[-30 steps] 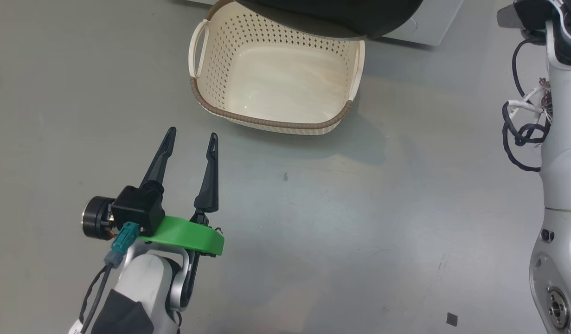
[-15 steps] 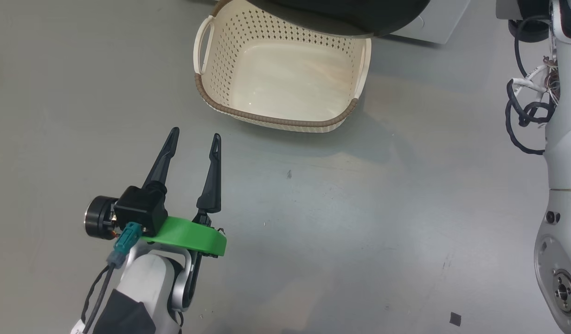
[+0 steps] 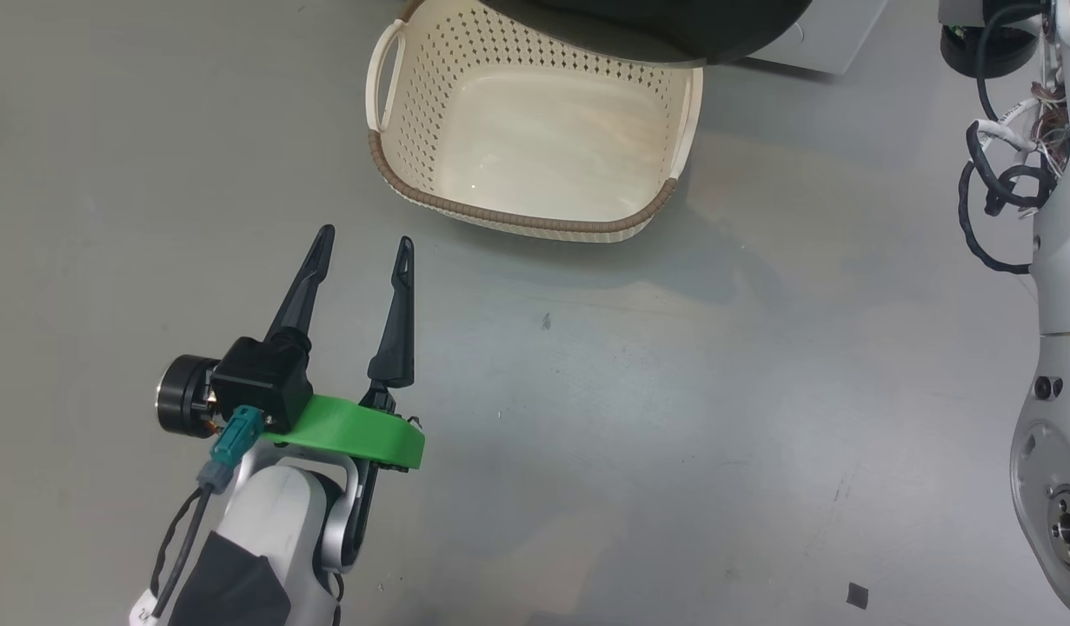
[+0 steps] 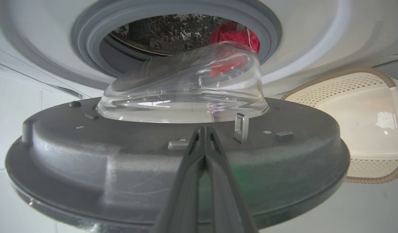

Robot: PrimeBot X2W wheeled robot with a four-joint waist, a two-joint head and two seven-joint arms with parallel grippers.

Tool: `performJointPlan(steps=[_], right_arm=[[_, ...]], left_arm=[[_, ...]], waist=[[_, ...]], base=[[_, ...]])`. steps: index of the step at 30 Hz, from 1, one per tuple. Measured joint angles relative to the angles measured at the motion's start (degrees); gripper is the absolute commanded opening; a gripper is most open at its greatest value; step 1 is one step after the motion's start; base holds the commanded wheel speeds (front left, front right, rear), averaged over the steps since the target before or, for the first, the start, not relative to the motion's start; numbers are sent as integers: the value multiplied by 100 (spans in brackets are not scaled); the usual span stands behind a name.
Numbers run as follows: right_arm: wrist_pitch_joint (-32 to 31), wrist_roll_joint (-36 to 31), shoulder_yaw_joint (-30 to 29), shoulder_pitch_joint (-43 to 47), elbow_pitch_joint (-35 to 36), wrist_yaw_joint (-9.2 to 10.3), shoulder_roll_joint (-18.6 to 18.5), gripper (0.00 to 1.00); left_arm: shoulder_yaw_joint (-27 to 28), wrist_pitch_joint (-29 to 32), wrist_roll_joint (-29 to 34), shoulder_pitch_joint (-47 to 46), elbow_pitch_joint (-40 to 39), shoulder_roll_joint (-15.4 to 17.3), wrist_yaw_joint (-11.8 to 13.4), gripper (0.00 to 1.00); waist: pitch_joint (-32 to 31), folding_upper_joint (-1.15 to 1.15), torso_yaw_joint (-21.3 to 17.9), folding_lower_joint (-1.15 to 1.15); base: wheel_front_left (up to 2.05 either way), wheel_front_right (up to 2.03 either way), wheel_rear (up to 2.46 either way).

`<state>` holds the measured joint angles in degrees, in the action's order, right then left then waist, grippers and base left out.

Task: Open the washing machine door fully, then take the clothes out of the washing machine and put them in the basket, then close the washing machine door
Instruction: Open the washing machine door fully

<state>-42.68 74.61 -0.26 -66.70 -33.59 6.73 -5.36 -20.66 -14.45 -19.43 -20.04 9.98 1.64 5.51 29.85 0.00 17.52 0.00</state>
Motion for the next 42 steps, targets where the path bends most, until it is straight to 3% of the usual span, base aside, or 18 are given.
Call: performJointPlan(steps=[31, 42], right_arm=[[-851, 467, 199, 216, -876, 51, 45, 0], [-1033, 938, 349, 485, -979, 52, 80, 0]], left_arm=[[-23, 0, 2, -14, 137, -1, 26, 100], [-83, 0, 27, 9, 209, 0, 26, 100]], waist=[[-471, 0, 6, 0], [-707, 0, 42, 0]], base=[[0, 0, 0], [0, 0, 0]])
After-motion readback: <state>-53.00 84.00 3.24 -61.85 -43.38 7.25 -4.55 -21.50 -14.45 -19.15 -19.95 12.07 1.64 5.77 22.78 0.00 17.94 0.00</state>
